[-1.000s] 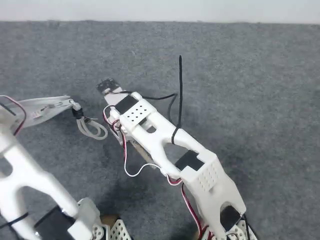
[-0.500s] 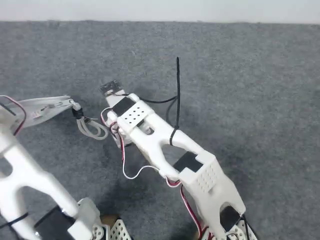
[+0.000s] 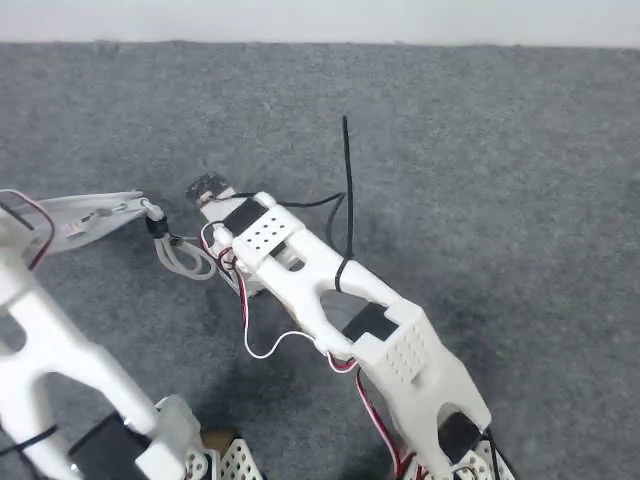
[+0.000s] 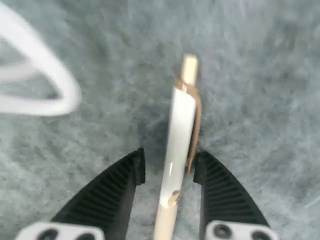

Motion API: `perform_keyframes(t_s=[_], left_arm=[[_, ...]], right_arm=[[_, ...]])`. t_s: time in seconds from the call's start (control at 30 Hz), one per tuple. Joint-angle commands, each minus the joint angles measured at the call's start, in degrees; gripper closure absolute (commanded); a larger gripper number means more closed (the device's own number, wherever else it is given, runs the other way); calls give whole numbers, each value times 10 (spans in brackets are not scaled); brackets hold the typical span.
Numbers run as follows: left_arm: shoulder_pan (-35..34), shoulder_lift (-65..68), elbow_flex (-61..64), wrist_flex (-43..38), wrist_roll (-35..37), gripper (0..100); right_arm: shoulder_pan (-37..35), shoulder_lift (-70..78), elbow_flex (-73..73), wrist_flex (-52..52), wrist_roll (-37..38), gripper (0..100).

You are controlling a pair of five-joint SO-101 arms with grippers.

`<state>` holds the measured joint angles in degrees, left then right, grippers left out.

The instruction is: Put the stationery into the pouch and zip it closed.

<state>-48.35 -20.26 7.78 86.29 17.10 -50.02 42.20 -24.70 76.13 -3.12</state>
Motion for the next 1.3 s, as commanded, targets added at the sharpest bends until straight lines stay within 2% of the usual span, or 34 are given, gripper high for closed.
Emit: perform_keyframes(t_s=[0.0, 0.1, 0.27, 0.33, 0.43, 0.7, 0.8, 0.97, 1.27], left_arm=[[5, -24, -19, -14, 7, 991], [5, -24, -19, -14, 7, 991], [5, -24, -19, -14, 7, 991], [5, -24, -19, -14, 7, 991], [5, -24, -19, -14, 7, 991], [7, -24, -19, -13, 7, 991], [31, -23, -16, -13, 4, 991], [74, -23, -9, -14, 4, 991], [113, -23, -7, -13, 4, 991]], right_arm=[[-2, 10, -26, -22, 29, 843], [-2, 13, -26, -15, 40, 850], [0, 10, -26, -16, 40, 998], [4, 10, -26, -10, 54, 975], [5, 8, -26, -5, 73, 994], [13, -44, -26, 25, 72, 992], [11, -74, -26, 47, 69, 992], [23, -138, -26, 93, 9, 992], [57, -232, -24, 166, -51, 991]])
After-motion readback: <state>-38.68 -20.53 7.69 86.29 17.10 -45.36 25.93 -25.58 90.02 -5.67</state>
